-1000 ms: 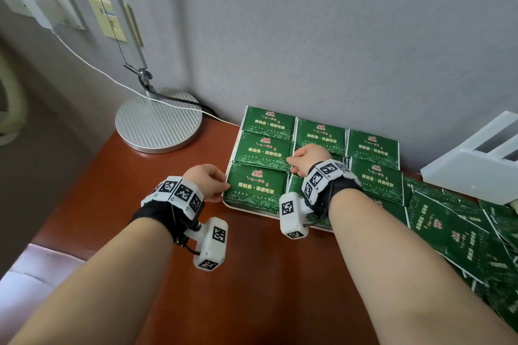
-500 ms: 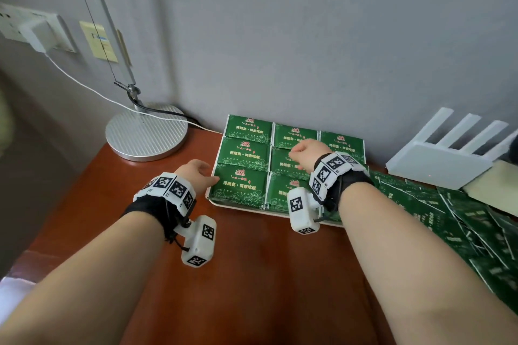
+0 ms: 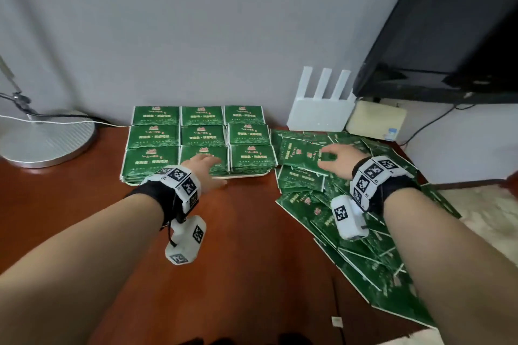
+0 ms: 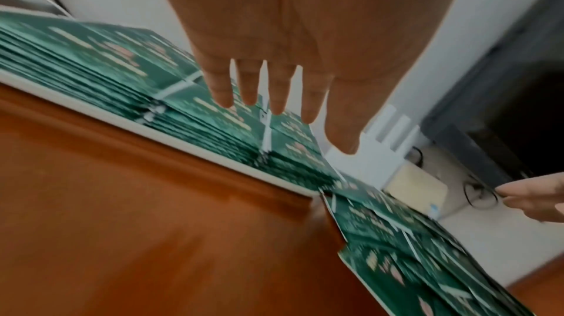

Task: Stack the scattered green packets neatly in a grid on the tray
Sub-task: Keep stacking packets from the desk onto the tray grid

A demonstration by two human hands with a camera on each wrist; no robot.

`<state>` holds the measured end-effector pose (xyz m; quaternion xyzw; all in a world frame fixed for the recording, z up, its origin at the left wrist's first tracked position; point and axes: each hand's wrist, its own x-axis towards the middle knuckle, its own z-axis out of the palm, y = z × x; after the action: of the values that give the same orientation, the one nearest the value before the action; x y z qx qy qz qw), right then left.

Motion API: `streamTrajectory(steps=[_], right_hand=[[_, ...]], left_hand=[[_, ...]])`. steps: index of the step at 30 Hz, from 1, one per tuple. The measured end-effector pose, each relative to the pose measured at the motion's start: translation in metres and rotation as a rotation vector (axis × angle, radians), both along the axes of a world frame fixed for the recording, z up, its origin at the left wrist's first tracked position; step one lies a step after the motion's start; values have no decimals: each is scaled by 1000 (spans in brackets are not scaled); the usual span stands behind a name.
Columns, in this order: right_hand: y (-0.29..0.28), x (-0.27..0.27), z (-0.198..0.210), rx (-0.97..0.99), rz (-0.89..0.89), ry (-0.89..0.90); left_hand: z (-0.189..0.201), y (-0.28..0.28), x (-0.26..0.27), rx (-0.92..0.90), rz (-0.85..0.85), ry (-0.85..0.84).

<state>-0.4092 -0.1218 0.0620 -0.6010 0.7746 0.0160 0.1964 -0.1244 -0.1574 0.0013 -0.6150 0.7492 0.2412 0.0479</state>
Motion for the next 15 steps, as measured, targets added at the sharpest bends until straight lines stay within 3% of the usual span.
streamTrajectory(steps=[7,15], right_hand=[[74,-116,-48,202,-137,56],[95,-184,-103,262,-23,24]], left_hand=[[-20,45,-122,64,-174,-64],[-62,91,-226,150,-215,-91]])
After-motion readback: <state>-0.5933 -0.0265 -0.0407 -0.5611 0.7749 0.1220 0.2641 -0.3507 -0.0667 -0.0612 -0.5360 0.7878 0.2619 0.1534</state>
